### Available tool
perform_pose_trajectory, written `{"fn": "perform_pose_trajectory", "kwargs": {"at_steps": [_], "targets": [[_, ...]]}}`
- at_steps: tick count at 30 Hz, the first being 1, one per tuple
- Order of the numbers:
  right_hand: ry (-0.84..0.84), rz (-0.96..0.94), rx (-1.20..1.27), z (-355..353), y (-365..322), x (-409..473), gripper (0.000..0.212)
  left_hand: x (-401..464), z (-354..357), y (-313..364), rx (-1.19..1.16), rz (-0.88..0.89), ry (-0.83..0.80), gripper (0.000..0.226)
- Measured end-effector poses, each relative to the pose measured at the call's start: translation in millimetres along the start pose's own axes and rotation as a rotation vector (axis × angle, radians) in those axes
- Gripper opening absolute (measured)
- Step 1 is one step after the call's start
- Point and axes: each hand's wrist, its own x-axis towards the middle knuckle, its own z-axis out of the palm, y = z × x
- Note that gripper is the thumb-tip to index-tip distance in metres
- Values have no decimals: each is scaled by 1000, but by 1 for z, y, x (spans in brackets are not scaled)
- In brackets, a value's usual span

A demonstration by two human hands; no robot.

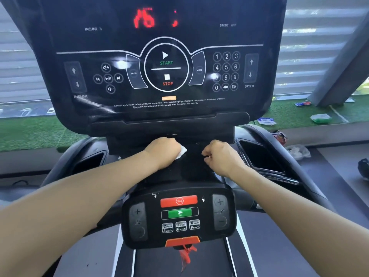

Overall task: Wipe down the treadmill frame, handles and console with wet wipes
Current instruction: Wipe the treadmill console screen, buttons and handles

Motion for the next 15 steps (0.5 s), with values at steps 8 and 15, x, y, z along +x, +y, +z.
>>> {"fn": "perform_pose_trajectory", "kwargs": {"at_steps": [8, 15], "targets": [[-20, -5, -96, 12, 5, 9, 28, 23, -4, 27, -20, 76, 127, 24], [-2, -20, -44, 13, 7, 10, 26, 6, 7, -9, 64, 19, 25, 22]]}}
